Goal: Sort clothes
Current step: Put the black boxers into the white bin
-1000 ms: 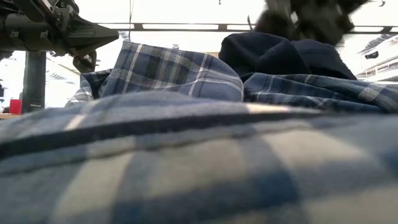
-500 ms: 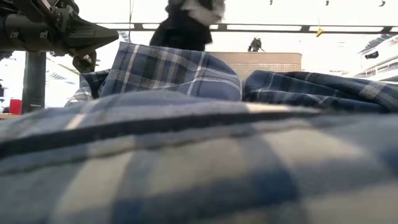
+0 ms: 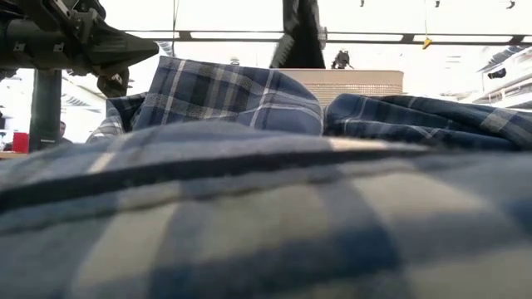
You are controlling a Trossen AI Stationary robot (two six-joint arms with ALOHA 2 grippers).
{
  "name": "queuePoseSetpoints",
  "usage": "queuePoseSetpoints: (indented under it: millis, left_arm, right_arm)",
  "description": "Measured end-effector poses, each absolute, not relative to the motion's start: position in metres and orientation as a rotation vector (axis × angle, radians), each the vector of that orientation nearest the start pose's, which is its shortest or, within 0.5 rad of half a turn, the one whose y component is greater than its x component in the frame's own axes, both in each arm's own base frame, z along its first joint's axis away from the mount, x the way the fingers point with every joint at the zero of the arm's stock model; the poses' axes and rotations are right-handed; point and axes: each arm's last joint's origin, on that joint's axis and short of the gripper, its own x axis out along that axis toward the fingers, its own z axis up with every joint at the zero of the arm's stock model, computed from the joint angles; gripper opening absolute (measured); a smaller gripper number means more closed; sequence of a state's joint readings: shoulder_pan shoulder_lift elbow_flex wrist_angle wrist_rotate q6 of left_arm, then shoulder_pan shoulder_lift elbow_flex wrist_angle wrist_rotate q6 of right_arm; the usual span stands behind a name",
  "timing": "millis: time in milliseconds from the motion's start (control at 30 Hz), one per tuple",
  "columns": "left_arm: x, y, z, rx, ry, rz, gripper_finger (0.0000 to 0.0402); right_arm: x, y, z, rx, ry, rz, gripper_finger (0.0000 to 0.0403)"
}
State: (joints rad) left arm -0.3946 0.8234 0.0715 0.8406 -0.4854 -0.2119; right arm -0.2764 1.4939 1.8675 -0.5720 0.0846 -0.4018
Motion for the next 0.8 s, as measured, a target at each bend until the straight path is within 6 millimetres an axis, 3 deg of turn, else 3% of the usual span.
queuePoseSetpoints:
  millis: [200,367,600,800]
  left_arm:
    - [0.147,-0.047,0.182,-0.252,-0.093,0.082,0.0002]
    - [0.147,-0.047,0.182,-0.257,-0.093,0.081,0.0002]
    - [0.147,-0.047,0.182,-0.254,-0.088,0.082,0.0002]
    - [0.147,-0.047,0.182,-0.252,-0.087,0.082,0.0002]
  right_arm:
    - [0.339,-0.117,0.413,-0.247,0.679,-0.311,0.0008]
    - [0.378,-0.156,0.341,0.008,0.870,-0.463,0.0028]
    - [0.398,-0.209,0.251,0.426,1.018,-0.496,0.0093]
    - [0.408,-0.228,0.191,0.632,1.105,-0.477,0.0163]
